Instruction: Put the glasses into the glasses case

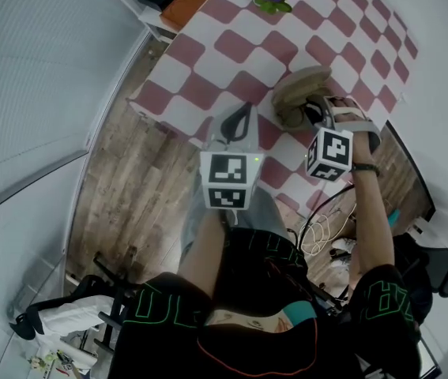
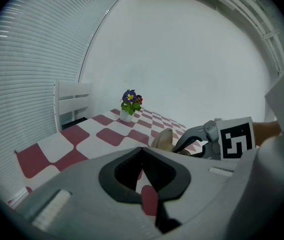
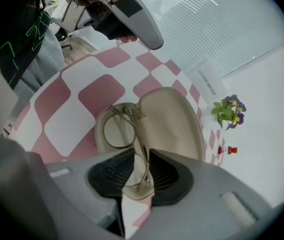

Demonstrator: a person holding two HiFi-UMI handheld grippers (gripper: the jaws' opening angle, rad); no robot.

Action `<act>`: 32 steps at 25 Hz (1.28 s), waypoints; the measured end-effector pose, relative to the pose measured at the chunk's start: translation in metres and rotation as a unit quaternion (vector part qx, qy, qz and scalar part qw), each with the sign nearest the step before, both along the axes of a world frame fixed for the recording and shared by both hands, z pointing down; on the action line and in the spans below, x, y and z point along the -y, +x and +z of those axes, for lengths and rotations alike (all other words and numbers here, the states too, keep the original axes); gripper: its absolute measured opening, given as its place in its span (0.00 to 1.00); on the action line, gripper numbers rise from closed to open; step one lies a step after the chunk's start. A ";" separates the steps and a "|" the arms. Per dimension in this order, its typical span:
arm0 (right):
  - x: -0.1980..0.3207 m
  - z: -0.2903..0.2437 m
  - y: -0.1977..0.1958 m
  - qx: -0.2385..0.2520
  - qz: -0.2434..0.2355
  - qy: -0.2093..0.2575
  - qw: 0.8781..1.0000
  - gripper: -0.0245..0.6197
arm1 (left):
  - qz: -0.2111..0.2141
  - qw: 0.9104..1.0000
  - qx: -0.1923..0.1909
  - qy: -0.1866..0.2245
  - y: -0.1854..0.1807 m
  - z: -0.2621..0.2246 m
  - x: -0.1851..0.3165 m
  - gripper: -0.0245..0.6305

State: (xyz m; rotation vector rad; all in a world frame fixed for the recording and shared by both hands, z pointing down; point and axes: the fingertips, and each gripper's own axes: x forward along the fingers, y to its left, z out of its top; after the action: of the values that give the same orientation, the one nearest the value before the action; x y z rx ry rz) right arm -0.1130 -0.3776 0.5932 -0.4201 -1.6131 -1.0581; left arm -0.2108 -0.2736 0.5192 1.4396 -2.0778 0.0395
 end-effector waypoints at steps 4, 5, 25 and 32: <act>-0.004 -0.009 -0.001 0.020 0.028 0.001 0.999 0.19 | 0.014 1.000 0.005 0.007 -0.003 -0.007 -0.001 0.05; -0.004 -0.011 -0.002 0.024 0.036 0.002 0.999 0.19 | 0.019 1.000 0.007 0.010 -0.004 -0.010 -0.001 0.05; 0.001 -0.104 -0.018 0.203 0.188 0.012 0.961 0.14 | 0.090 0.990 0.063 0.083 -0.016 -0.078 0.025 0.05; 0.008 -0.143 -0.024 0.291 0.244 -0.010 0.925 0.05 | 0.105 0.984 0.089 0.116 -0.018 -0.108 0.039 0.05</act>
State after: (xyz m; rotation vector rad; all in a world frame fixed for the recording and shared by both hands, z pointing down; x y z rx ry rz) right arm -0.1370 -0.3857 0.4497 0.3174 -2.1031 -0.8124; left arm -0.2287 -0.3127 0.4115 1.8537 -2.1167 0.0110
